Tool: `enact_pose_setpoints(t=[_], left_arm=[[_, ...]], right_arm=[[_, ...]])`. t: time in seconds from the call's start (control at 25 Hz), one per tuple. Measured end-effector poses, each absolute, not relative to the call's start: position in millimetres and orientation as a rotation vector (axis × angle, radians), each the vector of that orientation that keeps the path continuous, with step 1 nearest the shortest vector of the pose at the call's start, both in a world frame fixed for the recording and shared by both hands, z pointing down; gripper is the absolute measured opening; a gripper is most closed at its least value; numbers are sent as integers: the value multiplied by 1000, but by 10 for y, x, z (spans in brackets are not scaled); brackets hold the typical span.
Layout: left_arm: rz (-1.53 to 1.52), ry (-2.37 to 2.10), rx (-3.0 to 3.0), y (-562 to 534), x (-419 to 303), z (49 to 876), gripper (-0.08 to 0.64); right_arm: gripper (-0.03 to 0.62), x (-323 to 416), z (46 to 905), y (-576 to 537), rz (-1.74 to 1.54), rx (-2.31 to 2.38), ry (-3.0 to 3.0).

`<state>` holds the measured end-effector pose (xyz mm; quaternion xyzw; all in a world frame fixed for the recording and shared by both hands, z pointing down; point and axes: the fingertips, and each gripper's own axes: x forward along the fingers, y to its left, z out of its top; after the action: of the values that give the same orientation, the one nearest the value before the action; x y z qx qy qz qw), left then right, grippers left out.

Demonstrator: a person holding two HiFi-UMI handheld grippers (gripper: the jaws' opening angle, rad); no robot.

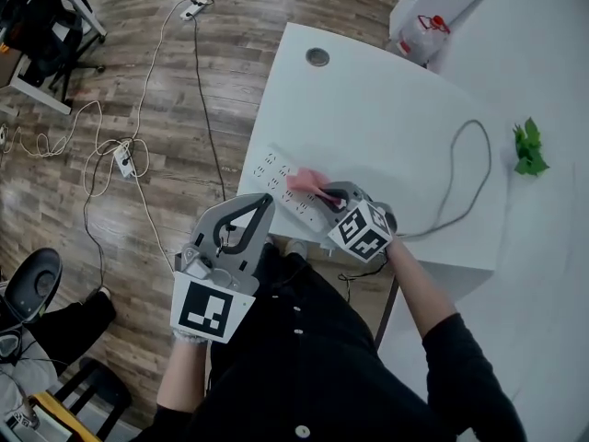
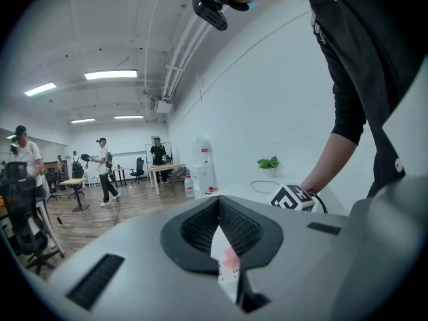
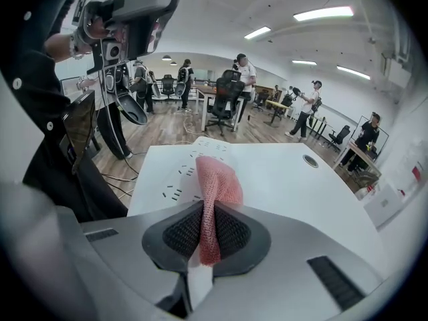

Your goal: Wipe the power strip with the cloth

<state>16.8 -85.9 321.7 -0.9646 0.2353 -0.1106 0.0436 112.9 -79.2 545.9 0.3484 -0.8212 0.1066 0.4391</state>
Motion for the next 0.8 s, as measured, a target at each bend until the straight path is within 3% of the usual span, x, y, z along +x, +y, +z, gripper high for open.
enact_pose_setpoints(t=[0.8], left_arm=[[-323, 594, -2973, -814, 378, 3139, 14]], right_arm=[[54, 1330, 5390, -319, 369, 955, -2000]])
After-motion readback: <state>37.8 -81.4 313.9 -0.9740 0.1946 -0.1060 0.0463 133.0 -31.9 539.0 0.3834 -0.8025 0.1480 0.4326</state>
